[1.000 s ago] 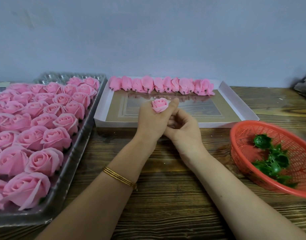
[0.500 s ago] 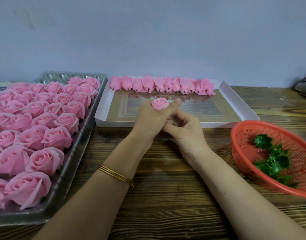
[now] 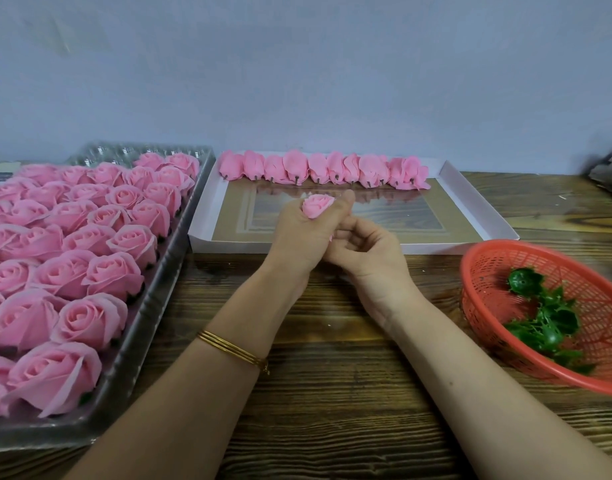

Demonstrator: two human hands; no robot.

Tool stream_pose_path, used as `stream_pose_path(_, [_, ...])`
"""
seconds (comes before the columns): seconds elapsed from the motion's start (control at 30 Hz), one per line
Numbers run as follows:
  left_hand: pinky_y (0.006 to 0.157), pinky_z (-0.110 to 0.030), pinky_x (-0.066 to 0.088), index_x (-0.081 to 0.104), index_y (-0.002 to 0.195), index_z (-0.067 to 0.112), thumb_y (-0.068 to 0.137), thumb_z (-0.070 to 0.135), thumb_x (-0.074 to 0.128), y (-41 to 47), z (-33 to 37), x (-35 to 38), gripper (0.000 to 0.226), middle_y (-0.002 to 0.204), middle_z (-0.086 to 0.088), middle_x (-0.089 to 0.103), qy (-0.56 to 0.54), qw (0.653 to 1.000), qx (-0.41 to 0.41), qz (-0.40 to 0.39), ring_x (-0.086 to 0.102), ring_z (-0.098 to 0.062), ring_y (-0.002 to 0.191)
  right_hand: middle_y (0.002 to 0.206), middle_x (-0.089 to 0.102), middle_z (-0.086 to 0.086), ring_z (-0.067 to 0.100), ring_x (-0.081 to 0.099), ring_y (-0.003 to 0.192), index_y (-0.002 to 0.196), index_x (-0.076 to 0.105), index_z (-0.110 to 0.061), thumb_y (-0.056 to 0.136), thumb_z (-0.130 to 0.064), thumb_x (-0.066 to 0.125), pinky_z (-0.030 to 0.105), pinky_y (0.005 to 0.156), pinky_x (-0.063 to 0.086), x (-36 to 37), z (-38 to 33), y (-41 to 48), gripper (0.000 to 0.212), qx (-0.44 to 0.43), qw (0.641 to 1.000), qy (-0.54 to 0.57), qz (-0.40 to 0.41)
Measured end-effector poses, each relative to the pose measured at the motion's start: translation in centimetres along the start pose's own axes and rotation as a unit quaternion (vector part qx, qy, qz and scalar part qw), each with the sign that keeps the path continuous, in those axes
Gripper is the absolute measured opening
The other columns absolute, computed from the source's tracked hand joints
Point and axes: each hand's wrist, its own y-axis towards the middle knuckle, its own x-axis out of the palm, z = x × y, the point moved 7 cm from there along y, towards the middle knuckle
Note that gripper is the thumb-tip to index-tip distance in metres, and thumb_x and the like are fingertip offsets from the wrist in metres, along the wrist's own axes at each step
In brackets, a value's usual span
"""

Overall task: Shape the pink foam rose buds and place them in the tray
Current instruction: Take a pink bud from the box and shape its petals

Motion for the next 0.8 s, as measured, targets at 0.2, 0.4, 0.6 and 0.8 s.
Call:
stream_pose_path(0.2, [0.051, -0.02, 0.052, 0.064, 0.052, 0.02, 0.087, 0.017, 0.072, 0.1, -0.3, 0.2, 0.037, 0.057, 0.001, 0.065, -0.008, 1.0, 0.011, -0.006, 0.064, -0.011, 0.052, 0.079, 0.063, 0.006, 0.01, 0.058, 0.069, 0.098, 0.064, -0.002, 0.073, 0.015, 0.072, 0.019, 0.065, 0.052, 0.2, -0.8, -0.1, 0.031, -0.044, 0.997, -0.066, 0.023])
stream_pose_path(0.4, [0.067, -0.034, 0.06, 0.071, 0.064, 0.015, 0.084, 0.02, 0.075, 0.0, 0.0, 0.2, 0.021, 0.071, -0.013, 0.071, -0.004, 0.998, -0.009, -0.056, 0.069, -0.024, 0.066, 0.08, 0.061, 0.011, 0.026, 0.054, 0.081, 0.105, 0.065, 0.009, 0.077, 0.015, 0.069, 0.037, 0.069, 0.047, 0.0, -1.0, -0.3, 0.029, -0.025, 0.999, -0.043, 0.017])
stream_pose_path(0.6, [0.065, -0.035, 0.047, 0.067, 0.085, 0.003, 0.089, 0.025, 0.068, -0.3, 0.6, 0.3, 0.023, 0.076, -0.014, 0.063, 0.018, 0.995, -0.013, -0.097, 0.059, -0.025, 0.07, 0.083, 0.064, 0.016, 0.02, 0.06, 0.076, 0.102, 0.066, 0.009, 0.082, 0.011, 0.061, 0.036, 0.086, 0.049, 0.2, -0.2, -0.3, 0.021, 0.058, 0.996, 0.046, -0.039])
stream_pose_path(0.8, [0.061, -0.032, 0.048, 0.068, 0.074, 0.014, 0.086, 0.032, 0.07, -0.2, 0.5, 0.2, 0.022, 0.069, -0.003, 0.066, 0.004, 0.998, -0.027, -0.059, 0.062, -0.019, 0.065, 0.076, 0.066, 0.007, 0.016, 0.061, 0.072, 0.088, 0.067, -0.003, 0.078, 0.011, 0.062, 0.023, 0.071, 0.052, 0.3, -0.1, -0.1, 0.018, 0.073, 0.991, 0.108, -0.043])
